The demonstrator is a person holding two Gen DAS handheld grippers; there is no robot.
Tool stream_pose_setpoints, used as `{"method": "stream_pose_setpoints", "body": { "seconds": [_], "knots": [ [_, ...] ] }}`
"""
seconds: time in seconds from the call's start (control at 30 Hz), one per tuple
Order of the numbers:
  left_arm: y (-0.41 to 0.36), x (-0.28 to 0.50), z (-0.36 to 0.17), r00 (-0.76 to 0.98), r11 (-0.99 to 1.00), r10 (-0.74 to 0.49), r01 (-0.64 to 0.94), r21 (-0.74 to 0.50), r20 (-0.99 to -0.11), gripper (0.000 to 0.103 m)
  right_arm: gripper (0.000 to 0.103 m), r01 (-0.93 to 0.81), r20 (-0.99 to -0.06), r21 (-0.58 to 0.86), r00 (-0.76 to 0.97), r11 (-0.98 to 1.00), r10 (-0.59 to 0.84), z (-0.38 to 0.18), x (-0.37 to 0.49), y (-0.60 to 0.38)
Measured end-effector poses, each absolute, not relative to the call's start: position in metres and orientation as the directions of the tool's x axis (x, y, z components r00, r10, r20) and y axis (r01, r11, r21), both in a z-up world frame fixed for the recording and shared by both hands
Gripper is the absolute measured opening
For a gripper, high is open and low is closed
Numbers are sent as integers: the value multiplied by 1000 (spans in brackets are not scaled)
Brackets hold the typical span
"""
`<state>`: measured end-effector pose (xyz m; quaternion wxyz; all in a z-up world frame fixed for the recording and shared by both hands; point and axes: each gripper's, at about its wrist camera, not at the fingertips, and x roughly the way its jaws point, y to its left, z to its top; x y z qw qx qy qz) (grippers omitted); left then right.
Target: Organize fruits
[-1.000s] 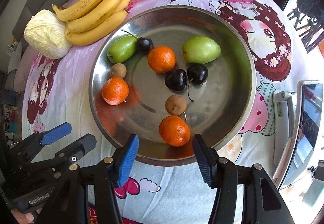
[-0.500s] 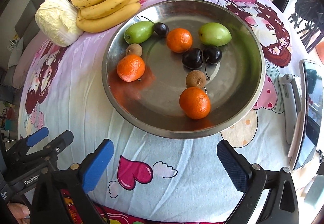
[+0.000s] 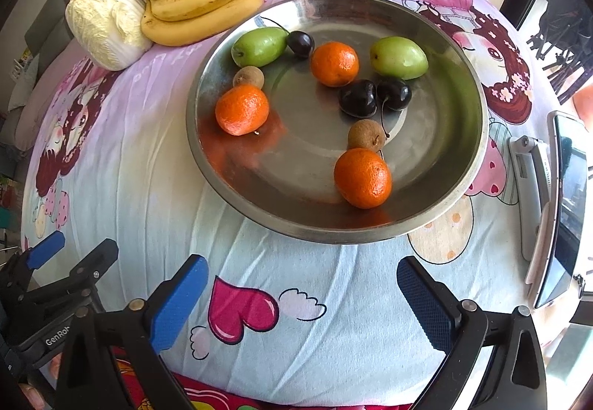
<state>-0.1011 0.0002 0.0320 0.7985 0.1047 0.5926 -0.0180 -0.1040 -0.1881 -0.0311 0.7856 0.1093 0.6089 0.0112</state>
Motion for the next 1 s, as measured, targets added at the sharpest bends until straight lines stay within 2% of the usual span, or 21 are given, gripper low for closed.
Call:
{"method": "stream_pose_setpoints", "body": {
  "seconds": [0.23,0.33,1.0],
  "knots": [
    [1,-100,32,300,978,100,144,148,-949,93,103,115,-954,178,262,977,143,-33,-101,-185],
    [-2,-99,31,317,969,147,145,201,-937,93,103,114,-955,175,262,978,140,-33,-101,-186],
    [1,-98,34,321,982,89,128,136,-943,93,103,108,-953,158,276,981,123,-30,-98,-185]
  ]
}}
